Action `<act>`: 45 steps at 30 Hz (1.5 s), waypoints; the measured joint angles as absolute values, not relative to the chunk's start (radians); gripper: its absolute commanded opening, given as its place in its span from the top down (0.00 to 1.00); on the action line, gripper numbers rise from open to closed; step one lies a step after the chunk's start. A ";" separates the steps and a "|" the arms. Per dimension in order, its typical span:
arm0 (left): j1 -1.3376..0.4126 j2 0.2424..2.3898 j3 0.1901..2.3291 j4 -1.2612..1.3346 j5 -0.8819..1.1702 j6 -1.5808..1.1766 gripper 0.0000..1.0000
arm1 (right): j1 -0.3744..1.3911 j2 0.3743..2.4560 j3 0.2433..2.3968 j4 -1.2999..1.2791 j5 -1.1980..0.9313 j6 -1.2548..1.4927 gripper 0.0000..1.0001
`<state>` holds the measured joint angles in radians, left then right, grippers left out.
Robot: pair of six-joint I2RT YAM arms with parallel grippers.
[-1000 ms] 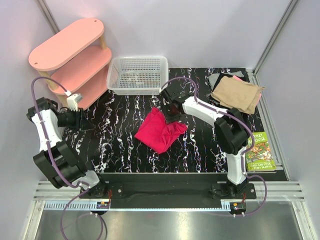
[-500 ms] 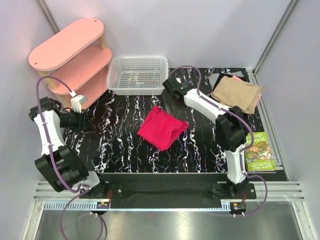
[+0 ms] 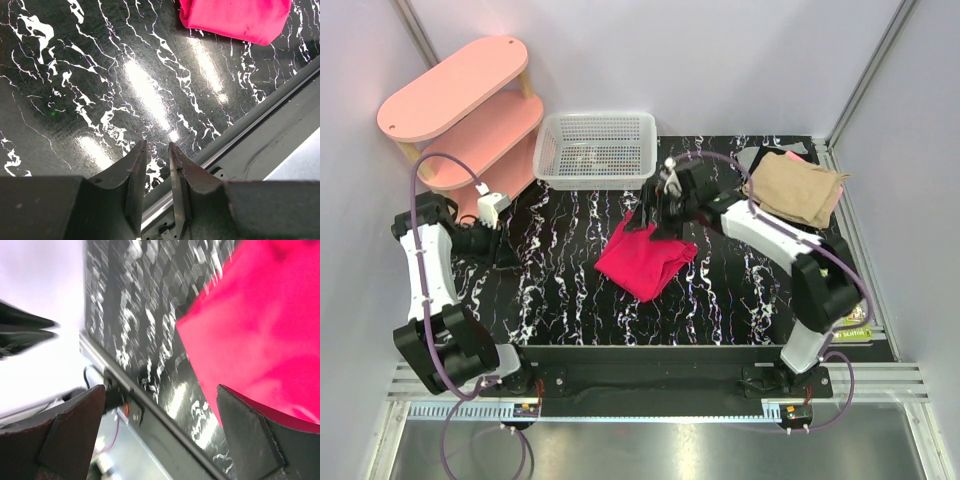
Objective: Fold and stack the t-shirts
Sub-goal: Fold the long partially folded tshirt into a neat square
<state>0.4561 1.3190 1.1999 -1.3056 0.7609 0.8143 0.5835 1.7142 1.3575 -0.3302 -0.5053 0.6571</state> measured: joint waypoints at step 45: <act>-0.434 1.710 1.236 -1.020 0.597 0.336 0.74 | 0.268 2.227 1.577 -0.448 -0.802 0.530 0.00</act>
